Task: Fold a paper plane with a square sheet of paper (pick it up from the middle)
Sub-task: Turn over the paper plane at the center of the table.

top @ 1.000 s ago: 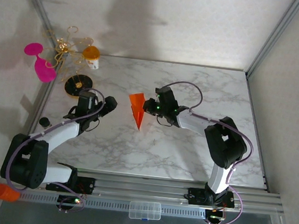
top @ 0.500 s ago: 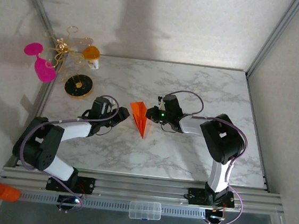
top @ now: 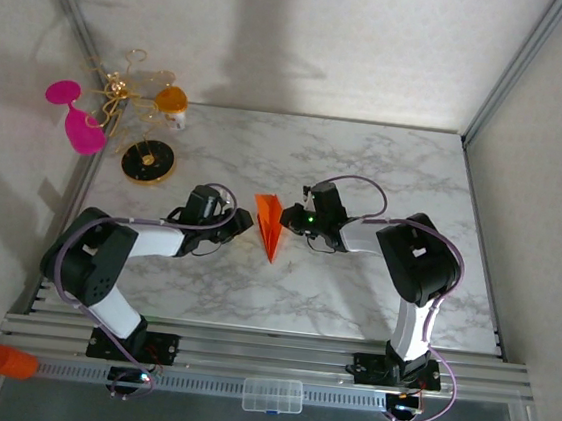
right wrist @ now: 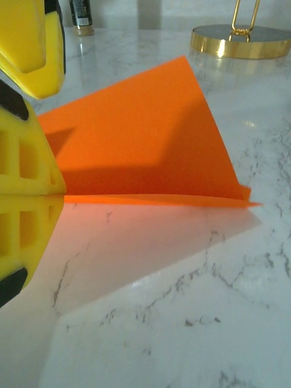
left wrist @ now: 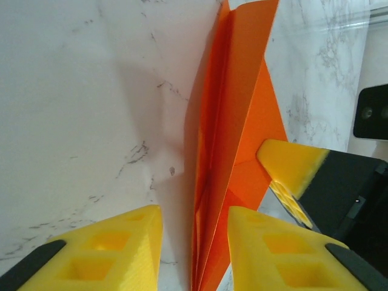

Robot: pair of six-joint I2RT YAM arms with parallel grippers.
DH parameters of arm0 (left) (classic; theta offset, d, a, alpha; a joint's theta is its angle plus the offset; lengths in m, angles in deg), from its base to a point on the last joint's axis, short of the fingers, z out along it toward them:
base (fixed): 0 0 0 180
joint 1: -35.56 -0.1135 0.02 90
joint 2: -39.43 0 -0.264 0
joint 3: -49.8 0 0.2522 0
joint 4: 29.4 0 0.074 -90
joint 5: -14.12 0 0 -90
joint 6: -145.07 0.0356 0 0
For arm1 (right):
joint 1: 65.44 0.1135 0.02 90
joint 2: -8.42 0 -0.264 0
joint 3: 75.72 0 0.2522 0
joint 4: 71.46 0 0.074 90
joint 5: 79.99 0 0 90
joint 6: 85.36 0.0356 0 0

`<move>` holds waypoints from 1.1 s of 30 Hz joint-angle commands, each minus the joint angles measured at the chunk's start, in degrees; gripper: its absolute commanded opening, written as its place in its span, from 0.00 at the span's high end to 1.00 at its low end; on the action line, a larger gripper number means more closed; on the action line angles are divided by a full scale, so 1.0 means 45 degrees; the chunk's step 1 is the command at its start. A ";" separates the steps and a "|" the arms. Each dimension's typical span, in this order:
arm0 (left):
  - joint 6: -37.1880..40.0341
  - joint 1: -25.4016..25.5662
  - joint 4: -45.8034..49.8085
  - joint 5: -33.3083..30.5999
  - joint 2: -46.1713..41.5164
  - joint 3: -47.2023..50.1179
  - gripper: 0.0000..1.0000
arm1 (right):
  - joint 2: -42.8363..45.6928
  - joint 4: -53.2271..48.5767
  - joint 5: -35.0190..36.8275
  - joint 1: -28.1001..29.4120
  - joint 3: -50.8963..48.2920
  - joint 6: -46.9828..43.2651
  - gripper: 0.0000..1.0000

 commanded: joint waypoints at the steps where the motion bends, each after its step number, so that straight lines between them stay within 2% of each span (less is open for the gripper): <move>1: -0.0253 0.0170 -0.0388 0.0266 0.0325 -0.0379 0.68 | -0.0275 -0.0382 0.0422 -0.0123 -0.0301 -0.0149 1.00; 11: -0.0467 0.0393 -0.0497 0.0363 0.0701 -0.0764 0.71 | -0.0264 -0.0383 0.0568 -0.0251 -0.0590 -0.0226 1.00; 16: -0.0322 0.0806 -0.0561 0.0593 0.0917 -0.1196 0.66 | -0.0273 -0.0526 0.0663 -0.0250 -0.0590 -0.0307 1.00; 24: 0.0858 0.1448 0.1852 -0.0591 0.1698 -0.3076 0.64 | -0.0346 -0.0608 0.0686 -0.0246 -0.0595 -0.0354 1.00; 29: 0.1385 0.1594 0.3227 -0.1476 0.2217 -0.3987 0.68 | -0.0312 -0.0696 0.0744 -0.0240 -0.0626 -0.0400 1.00; 33: 0.1685 0.1731 0.3771 -0.1644 0.2599 -0.4535 0.70 | -0.0312 -0.0705 0.0758 -0.0251 -0.0629 -0.0400 1.00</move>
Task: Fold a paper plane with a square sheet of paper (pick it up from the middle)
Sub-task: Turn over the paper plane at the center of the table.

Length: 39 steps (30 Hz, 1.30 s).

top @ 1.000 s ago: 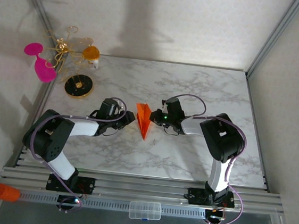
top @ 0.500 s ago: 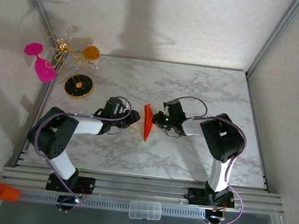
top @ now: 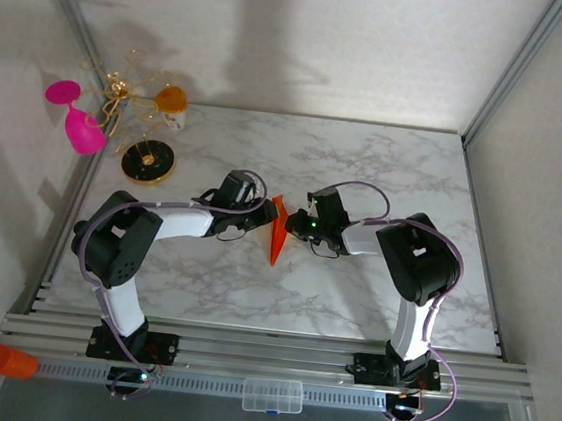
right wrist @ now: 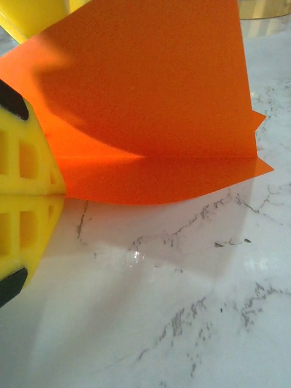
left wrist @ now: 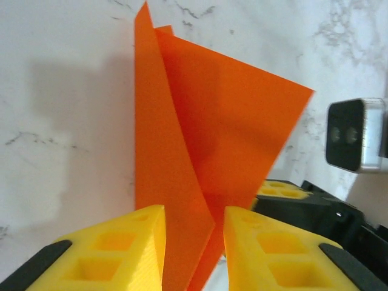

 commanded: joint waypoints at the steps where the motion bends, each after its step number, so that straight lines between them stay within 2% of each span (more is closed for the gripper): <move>1: 0.0610 0.0225 0.1044 -0.0427 0.0421 -0.0601 0.69 | -0.0273 -0.0482 0.0370 -0.0095 -0.0153 -0.0343 1.00; 4: 0.0877 0.0352 0.1406 -0.0479 0.0639 -0.0995 0.65 | -0.0293 -0.0497 0.0371 -0.0100 -0.0133 -0.0350 1.00; 8: 0.1258 0.0460 0.2311 -0.1183 0.0892 -0.1435 0.65 | -0.0296 -0.0521 0.0379 -0.0090 -0.0114 -0.0372 1.00; 16: 0.1329 0.0501 0.3099 -0.2187 0.0987 -0.1779 0.79 | -0.0312 -0.0842 0.0620 -0.0090 0.0001 -0.0421 1.00; 22: 0.0885 0.0425 0.2822 -0.2300 0.0625 -0.1549 0.90 | -0.0400 -0.0990 0.0682 -0.0090 0.0130 -0.0408 1.00; 30: 0.0132 0.0085 0.1950 -0.2209 -0.0135 -0.0507 0.99 | -0.0239 -0.0991 0.0613 -0.0131 0.0140 -0.0354 1.00; 39: -0.0901 -0.0216 0.0776 -0.2197 -0.1195 0.0882 1.00 | 0.0303 -0.0951 0.0342 -0.0139 0.0033 -0.0054 1.00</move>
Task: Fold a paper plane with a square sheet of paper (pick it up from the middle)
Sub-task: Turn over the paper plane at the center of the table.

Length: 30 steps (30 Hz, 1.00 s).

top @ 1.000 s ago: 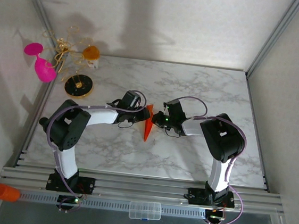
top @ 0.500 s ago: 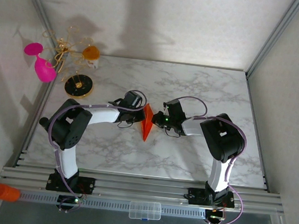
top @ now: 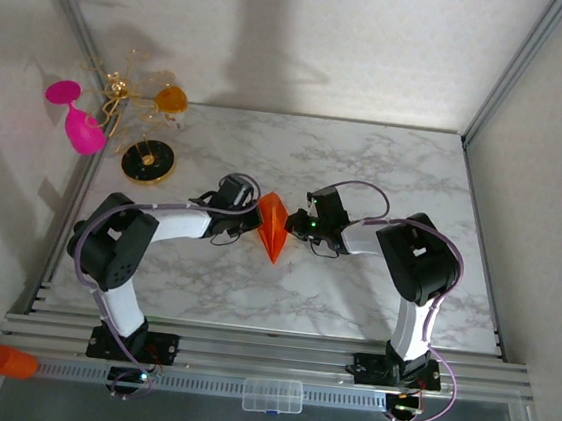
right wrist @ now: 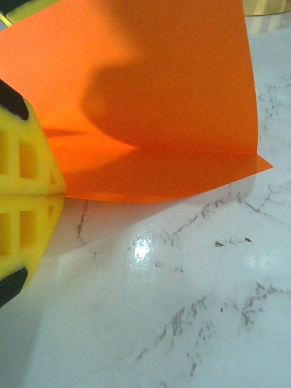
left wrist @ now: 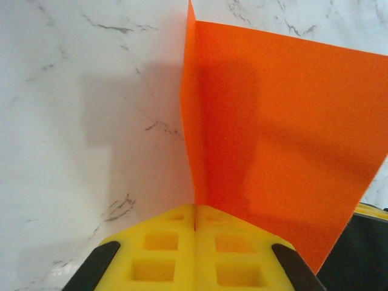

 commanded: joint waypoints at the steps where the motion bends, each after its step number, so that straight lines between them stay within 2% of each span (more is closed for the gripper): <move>1: -0.0665 -0.0129 -0.0677 -0.0220 -0.0723 0.0477 1.00 | 0.0364 -0.0684 0.0244 -0.0139 -0.0080 0.0083 1.00; 9: -0.1337 -0.0217 -0.1113 -0.0523 -0.1273 0.1114 1.00 | 0.0623 -0.0536 0.0121 -0.0138 -0.0140 0.0485 1.00; 20: -0.1604 -0.0305 -0.1350 -0.0371 -0.0813 0.1505 1.00 | 0.0046 -0.0562 0.0006 -0.0138 -0.0185 0.0613 1.00; 30: -0.0788 -0.0322 -0.0714 0.0021 -0.0207 0.0872 1.00 | 0.0129 -0.0732 -0.0574 -0.0294 0.0279 -0.0145 0.83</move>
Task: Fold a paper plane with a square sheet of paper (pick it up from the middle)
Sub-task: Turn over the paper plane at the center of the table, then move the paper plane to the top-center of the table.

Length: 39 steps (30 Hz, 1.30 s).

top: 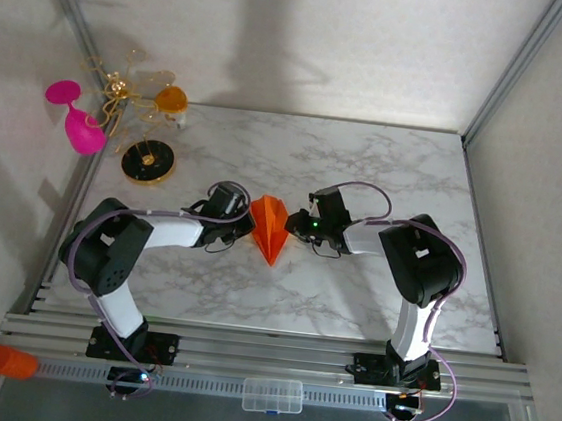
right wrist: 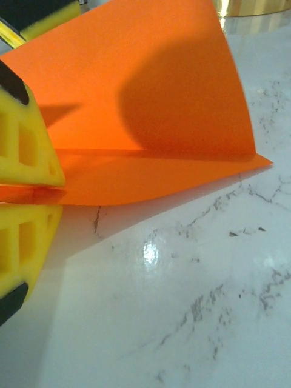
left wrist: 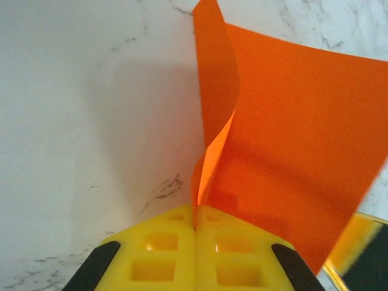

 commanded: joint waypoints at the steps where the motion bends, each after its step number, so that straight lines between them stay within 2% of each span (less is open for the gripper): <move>1: 0.0499 -0.0135 0.0410 0.0223 0.0286 -0.0535 1.00 | -0.0156 -0.0357 -0.0246 -0.0174 0.0347 -0.0515 0.83; 14: 0.0974 -0.0252 0.0798 0.0370 0.0552 -0.0881 1.00 | -0.0701 -0.0754 -0.0916 -0.0213 0.0997 -0.1139 0.82; 20: 0.0991 -0.0265 0.0797 0.0535 0.0656 -0.0907 1.00 | 0.0710 -0.0807 0.0854 -0.0193 0.0416 -0.1150 0.86; 23: 0.1033 -0.0271 0.0857 0.0524 0.0650 -0.0968 1.00 | 0.1139 -0.0606 0.1043 -0.0175 0.0282 -0.1229 0.85; 31: 0.1333 -0.0271 0.1114 0.0681 0.0799 -0.1255 1.00 | -0.0047 -0.0585 -0.0505 0.0276 0.1109 -0.1548 0.85; 39: 0.1732 -0.0271 0.1422 0.0829 0.0945 -0.1515 1.00 | -0.1068 -0.1771 -0.0237 0.0564 0.1908 -0.1691 0.86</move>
